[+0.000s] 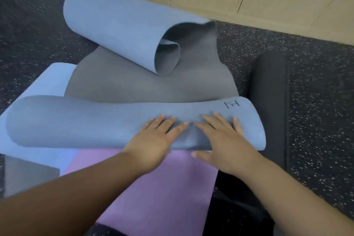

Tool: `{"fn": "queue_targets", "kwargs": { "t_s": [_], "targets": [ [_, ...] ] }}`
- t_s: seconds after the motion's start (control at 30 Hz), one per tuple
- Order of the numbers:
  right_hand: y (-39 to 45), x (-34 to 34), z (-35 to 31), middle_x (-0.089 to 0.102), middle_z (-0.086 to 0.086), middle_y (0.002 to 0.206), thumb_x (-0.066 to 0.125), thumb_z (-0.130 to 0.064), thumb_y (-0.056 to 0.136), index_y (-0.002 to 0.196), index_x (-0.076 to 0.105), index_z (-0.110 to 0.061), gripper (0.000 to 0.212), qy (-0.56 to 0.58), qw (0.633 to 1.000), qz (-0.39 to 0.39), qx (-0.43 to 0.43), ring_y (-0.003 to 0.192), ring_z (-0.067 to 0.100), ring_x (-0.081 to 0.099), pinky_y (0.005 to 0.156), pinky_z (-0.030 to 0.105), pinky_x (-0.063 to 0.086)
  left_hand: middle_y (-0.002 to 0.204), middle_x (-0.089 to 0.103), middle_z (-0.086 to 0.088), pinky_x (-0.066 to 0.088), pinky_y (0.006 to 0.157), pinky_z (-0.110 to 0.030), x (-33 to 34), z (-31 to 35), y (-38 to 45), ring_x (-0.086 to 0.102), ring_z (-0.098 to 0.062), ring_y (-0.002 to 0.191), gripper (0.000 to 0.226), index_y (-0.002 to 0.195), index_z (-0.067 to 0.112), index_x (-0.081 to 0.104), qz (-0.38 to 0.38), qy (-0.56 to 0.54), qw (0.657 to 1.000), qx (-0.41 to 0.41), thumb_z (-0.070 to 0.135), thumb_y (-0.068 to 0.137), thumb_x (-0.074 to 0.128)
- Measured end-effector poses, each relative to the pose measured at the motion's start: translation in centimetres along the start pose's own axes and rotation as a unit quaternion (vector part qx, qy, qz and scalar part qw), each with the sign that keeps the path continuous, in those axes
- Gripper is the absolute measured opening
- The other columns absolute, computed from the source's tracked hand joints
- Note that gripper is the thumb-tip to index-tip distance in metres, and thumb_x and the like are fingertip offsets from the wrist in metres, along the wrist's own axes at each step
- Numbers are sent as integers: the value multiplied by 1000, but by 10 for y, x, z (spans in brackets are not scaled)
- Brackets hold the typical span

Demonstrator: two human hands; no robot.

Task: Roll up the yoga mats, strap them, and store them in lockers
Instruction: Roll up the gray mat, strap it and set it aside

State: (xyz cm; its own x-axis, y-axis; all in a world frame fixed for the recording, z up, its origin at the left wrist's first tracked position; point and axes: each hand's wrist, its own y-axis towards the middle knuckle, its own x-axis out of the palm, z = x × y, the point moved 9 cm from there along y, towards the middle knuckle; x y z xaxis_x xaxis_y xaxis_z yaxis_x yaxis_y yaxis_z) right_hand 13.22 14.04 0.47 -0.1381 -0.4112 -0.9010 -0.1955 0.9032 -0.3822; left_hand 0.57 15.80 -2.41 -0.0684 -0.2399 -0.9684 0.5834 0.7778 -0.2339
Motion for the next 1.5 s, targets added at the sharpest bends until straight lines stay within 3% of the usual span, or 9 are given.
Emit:
{"fn": "queue_targets", "kwargs": {
  "t_s": [0.13,0.27,0.53,0.9,1.07,1.2,1.3,1.4,1.5],
  "targets": [
    [-8,26,13,7,-8,154,55,-48,90,152,6,-26,82,-57,998,-28,24,144,16,5,118,51,0,158,19,-4,22,115,-38,-9,-11,-9,17,-26,146,100,153,21,12,58,4,998,-10,51,78,70],
    [-6,28,10,16,0,145,57,-54,86,152,1,-23,92,-89,996,0,31,135,22,19,117,47,8,160,-13,-1,6,115,-53,21,-55,-26,-8,-25,148,119,150,18,-19,-74,88,983,-142,69,76,59],
    [-2,31,-9,7,5,155,61,-57,83,139,26,-13,80,-84,996,24,3,146,23,1,119,45,0,150,24,2,24,111,-36,30,-51,-33,27,-22,135,111,152,28,-6,-55,48,995,-65,62,74,65],
    [-21,72,-29,31,-2,136,59,-52,83,143,23,-37,72,-116,991,-33,-62,126,22,32,98,39,30,144,32,4,37,104,-35,66,-35,-78,37,-21,127,78,151,37,10,-108,28,994,5,48,89,55],
    [-24,84,-32,32,0,133,58,-45,85,137,29,-35,61,-119,990,-55,-52,124,23,33,96,42,34,96,64,3,55,51,-30,82,-27,-90,62,-18,72,94,125,31,48,-63,40,995,59,47,41,87],
    [-27,99,-33,33,2,132,62,-30,87,133,32,-34,55,-112,988,-95,-41,124,25,34,94,43,36,86,64,4,49,41,-28,99,-18,-95,60,-16,61,91,115,35,51,-69,36,994,80,46,34,90],
    [-29,106,-32,37,1,130,66,-31,86,131,35,-34,54,-82,990,-114,-34,124,24,36,93,40,37,93,63,2,50,45,-31,104,-11,-96,61,-18,68,88,118,37,46,-112,16,991,69,45,42,91],
    [-29,104,-27,40,-3,125,67,-41,83,125,40,-36,50,-45,991,-123,-31,120,21,38,92,37,38,130,46,-1,46,83,-39,94,-14,-93,50,-25,111,66,140,42,23,-113,40,992,39,39,89,63],
    [-30,103,-26,42,-6,119,68,-47,80,118,43,-38,47,-26,991,-127,-33,116,18,40,87,34,37,100,61,4,50,57,-31,84,-10,-97,61,-17,80,74,126,39,43,-84,1,995,57,51,64,82]
  ]
}}
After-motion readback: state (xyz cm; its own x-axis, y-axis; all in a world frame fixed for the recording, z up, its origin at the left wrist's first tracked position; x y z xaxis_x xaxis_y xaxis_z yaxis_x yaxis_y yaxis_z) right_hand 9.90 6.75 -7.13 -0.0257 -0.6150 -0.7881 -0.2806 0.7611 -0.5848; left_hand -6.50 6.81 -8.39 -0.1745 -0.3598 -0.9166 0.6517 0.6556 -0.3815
